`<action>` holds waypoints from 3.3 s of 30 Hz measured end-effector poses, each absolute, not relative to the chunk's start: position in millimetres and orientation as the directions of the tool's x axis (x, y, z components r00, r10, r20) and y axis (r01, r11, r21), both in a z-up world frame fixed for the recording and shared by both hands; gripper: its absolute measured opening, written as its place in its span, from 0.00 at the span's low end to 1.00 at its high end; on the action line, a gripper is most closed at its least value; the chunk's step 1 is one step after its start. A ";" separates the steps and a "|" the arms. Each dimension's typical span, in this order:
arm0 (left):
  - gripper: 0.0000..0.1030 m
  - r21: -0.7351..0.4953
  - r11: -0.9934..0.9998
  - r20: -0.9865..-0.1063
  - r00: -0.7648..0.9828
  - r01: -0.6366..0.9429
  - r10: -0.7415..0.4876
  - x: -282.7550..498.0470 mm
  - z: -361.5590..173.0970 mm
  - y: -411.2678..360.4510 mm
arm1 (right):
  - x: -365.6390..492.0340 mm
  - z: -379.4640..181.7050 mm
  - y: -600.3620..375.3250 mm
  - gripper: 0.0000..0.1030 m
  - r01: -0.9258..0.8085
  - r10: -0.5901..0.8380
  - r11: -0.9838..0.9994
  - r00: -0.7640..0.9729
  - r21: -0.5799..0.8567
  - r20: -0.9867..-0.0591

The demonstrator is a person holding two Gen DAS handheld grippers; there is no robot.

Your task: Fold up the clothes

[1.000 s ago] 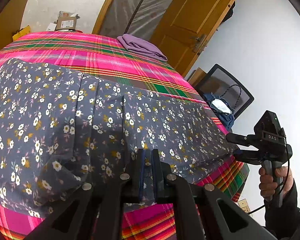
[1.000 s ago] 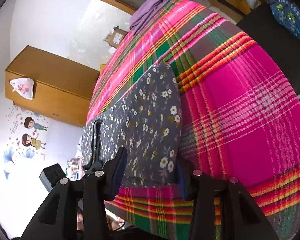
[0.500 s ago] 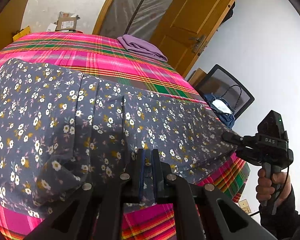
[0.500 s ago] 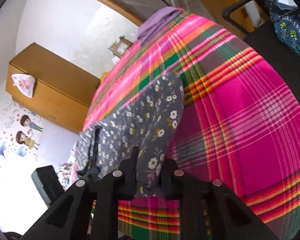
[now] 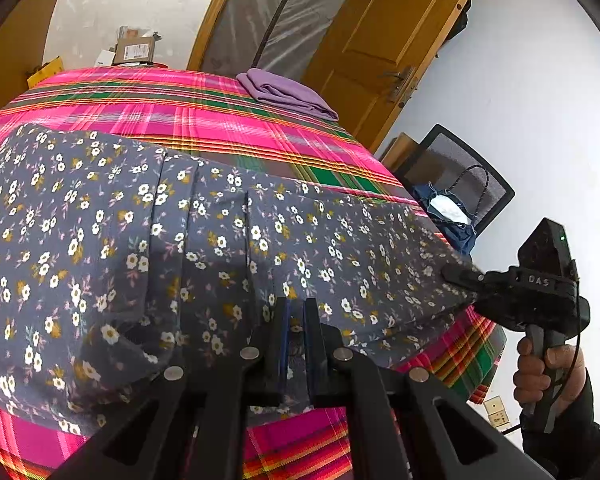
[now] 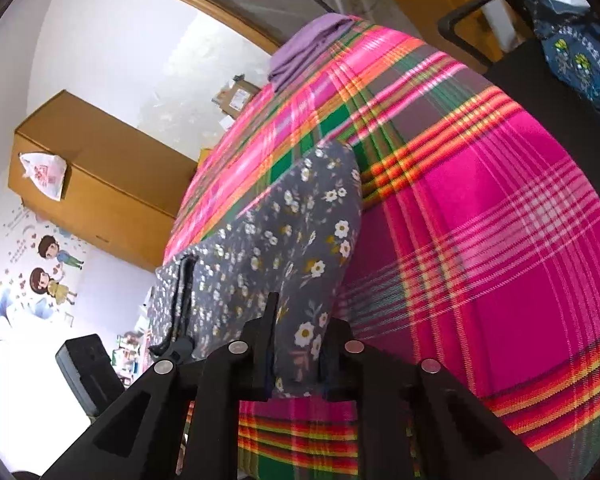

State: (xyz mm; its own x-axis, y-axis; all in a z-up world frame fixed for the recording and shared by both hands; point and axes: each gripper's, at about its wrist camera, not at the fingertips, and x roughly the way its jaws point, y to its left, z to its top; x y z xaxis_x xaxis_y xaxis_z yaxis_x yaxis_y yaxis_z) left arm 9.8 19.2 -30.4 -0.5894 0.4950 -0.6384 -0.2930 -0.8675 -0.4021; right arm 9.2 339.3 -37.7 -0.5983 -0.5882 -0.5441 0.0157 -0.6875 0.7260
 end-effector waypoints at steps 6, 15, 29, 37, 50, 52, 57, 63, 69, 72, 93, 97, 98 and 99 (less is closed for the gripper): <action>0.06 -0.400 -0.870 -0.645 -0.587 -0.288 0.490 10.7 -27.4 18.1 | 9.6 -7.2 328.3 0.13 0.102 -0.607 -0.688 -0.623 0.718 -0.493; 0.06 -0.402 -0.875 -0.627 -0.615 -0.270 0.478 17.9 -15.5 7.9 | 5.5 30.4 309.6 0.13 0.215 -0.641 -0.687 -0.629 0.694 -0.440; 0.06 -0.406 -0.890 -0.593 -0.682 -0.206 0.429 25.6 -1.0 -27.8 | -6.2 93.7 250.5 0.13 0.418 -0.722 -0.656 -0.592 0.629 -0.359; 0.06 -0.427 -0.890 -0.579 -0.707 -0.161 0.406 35.6 -1.7 -52.8 | -20.6 123.6 197.1 0.13 0.522 -0.771 -0.621 -0.541 0.585 -0.335; 0.06 -0.448 -0.884 -0.518 -0.768 -0.132 0.377 60.3 9.0 -99.8 | -49.8 131.8 95.5 0.13 0.610 -0.818 -0.575 -0.427 0.545 -0.385; 0.07 -0.444 -0.886 -0.526 -0.763 -0.130 0.376 53.2 2.5 -98.7 | -51.5 132.6 85.5 0.13 0.617 -0.819 -0.574 -0.417 0.538 -0.395; 0.08 -0.455 -0.870 -0.606 -0.649 -0.191 0.460 17.3 -26.8 -65.7 | -49.7 141.4 77.4 0.13 0.625 -0.810 -0.585 -0.425 0.517 -0.404; 0.08 -0.456 -0.866 -0.590 -0.659 -0.205 0.467 22.8 -26.8 -66.9 | -50.6 139.9 81.7 0.13 0.613 -0.801 -0.598 -0.438 0.516 -0.409; 0.08 -0.471 -0.870 -0.584 -0.687 -0.146 0.432 48.0 -24.0 -83.4 | -60.7 125.1 51.6 0.13 0.634 -0.814 -0.575 -0.375 0.518 -0.444; 0.08 -0.475 -0.874 -0.587 -0.704 -0.100 0.400 59.2 -26.7 -98.8 | -69.1 113.8 29.4 0.13 0.642 -0.812 -0.569 -0.340 0.513 -0.475; 0.14 -0.548 -0.821 -0.545 -0.813 0.159 0.205 94.6 -18.0 -214.5 | -86.3 52.3 -53.3 0.41 0.674 -0.844 -0.451 -0.110 0.585 -0.525; 0.24 -0.564 -0.811 -0.503 -0.843 0.153 0.191 92.3 -5.9 -221.5 | -82.7 57.3 -29.9 0.41 0.664 -0.861 -0.452 -0.149 0.596 -0.487; 0.26 -0.566 -0.811 -0.496 -0.847 0.149 0.191 91.4 -3.3 -221.6 | -81.6 57.1 -22.6 0.41 0.659 -0.859 -0.461 -0.163 0.594 -0.485; 0.26 -0.569 -0.810 -0.489 -0.851 0.144 0.193 90.4 -0.6 -221.0 | -81.1 56.7 -14.7 0.41 0.653 -0.855 -0.473 -0.179 0.592 -0.486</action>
State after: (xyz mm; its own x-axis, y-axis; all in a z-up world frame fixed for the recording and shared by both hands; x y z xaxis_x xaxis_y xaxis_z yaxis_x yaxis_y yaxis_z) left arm 90.4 -221.0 -0.6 -0.8508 0.1927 -0.4889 0.1436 -0.8097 -0.5690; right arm -81.1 -14.7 56.7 -0.1787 -0.8554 -0.4862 0.6531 -0.4727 0.5916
